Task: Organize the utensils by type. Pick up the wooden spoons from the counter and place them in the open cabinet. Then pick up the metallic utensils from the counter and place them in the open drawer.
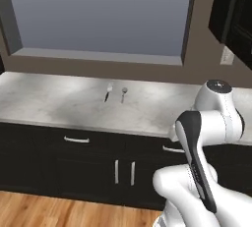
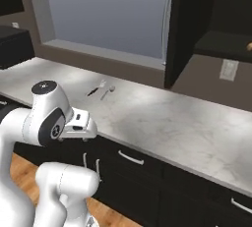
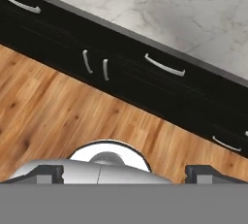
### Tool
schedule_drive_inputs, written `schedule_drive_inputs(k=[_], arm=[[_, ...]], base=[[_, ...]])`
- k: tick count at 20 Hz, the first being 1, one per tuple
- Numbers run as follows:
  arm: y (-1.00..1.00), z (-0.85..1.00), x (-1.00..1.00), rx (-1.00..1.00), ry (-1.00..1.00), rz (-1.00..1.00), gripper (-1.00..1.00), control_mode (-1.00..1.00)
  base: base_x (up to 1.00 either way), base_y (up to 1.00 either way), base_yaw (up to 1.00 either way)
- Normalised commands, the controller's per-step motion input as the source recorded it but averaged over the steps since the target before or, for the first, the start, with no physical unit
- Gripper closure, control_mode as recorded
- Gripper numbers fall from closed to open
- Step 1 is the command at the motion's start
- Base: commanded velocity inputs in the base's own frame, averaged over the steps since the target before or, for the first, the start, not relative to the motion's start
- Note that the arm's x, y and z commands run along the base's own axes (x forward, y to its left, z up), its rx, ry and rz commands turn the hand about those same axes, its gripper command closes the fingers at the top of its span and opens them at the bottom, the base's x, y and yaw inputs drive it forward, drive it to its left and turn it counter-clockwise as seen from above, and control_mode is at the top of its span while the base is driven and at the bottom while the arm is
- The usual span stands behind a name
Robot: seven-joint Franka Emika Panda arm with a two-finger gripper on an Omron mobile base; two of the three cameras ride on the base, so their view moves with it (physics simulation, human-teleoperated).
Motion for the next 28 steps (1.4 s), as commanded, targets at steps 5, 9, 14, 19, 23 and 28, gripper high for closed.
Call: schedule_drive_inputs(k=[5,9,14,19,23,28], arm=[[0.0,0.0,0.0,0.0,0.0,0.0,-1.0,1.0],[0.0,0.0,0.0,0.0,0.0,0.0,-1.0,1.0],[0.0,0.0,0.0,0.0,0.0,0.0,-1.0,1.0],[0.0,0.0,0.0,0.0,0.0,0.0,-1.0,1.0],[0.0,0.0,0.0,0.0,0.0,0.0,-1.0,1.0],[0.0,0.0,0.0,0.0,0.0,0.0,-1.0,1.0]], base=[[0.45,0.55,-0.02],[0.53,0.46,-0.12],[0.64,0.34,-0.21],[0.8,0.23,-0.2],[0.81,0.21,-0.18],[0.37,0.33,-0.2]])
